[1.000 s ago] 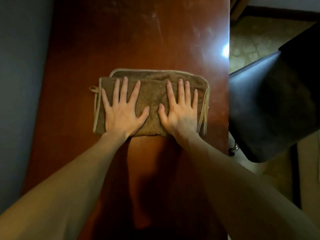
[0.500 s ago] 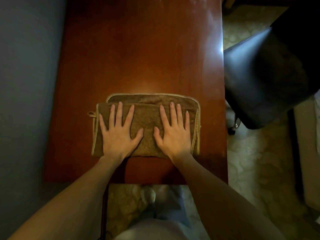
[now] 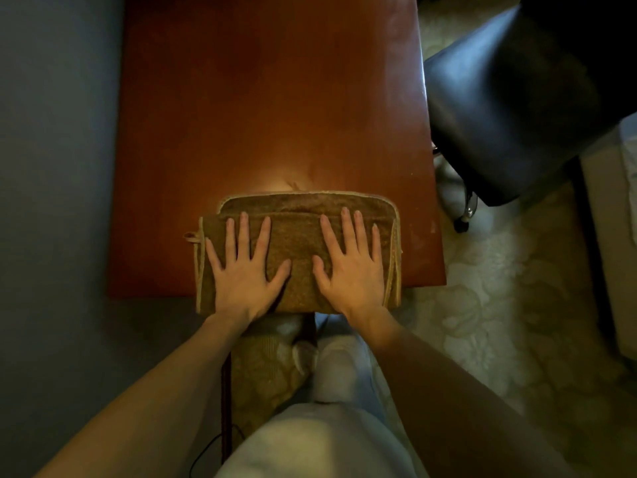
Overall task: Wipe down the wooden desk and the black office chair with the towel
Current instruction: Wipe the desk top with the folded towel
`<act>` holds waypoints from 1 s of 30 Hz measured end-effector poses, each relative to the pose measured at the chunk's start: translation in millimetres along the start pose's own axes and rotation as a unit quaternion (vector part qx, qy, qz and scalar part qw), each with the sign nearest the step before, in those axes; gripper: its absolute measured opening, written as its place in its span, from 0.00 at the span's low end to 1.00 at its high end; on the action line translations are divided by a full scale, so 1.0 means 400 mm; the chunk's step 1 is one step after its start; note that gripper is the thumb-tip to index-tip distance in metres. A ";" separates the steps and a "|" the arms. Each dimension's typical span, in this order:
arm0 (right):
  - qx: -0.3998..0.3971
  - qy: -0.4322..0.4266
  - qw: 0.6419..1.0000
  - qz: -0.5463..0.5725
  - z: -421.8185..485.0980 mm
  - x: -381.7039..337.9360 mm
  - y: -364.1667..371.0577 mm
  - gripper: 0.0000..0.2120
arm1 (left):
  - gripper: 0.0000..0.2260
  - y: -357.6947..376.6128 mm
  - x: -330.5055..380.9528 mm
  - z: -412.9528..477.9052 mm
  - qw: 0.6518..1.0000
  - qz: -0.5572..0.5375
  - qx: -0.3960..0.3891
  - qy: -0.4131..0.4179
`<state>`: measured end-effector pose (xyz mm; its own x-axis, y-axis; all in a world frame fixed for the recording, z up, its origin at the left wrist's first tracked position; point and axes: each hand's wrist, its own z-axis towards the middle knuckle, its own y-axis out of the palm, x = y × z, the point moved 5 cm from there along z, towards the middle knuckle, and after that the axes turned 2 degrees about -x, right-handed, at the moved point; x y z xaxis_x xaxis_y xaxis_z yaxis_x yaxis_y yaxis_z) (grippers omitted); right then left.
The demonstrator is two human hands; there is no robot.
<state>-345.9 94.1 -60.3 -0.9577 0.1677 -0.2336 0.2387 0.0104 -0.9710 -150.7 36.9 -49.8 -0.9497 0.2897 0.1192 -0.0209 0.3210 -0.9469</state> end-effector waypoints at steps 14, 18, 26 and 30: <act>-0.011 0.031 0.999 0.040 -0.108 0.046 -0.018 0.33 | 0.37 0.023 0.070 -0.046 0.998 -0.021 -0.058 -0.008; -0.006 0.045 0.998 0.036 -0.141 0.082 -0.018 0.32 | 0.37 0.028 0.101 -0.060 0.998 -0.017 -0.058 0.020; -0.021 0.098 0.994 0.046 -0.150 0.171 -0.044 0.34 | 0.37 0.043 0.209 -0.058 0.997 -0.001 -0.069 0.025; -0.012 0.115 0.992 0.048 -0.140 0.202 -0.058 0.33 | 0.37 0.049 0.246 -0.042 0.997 -0.008 -0.072 0.027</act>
<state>-419.8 162.6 -53.8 -0.8691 0.3889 -0.3057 0.3343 0.0063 -0.9424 -239.3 86.7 -51.5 -0.9309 0.3310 0.1543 0.0125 0.4510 -0.8924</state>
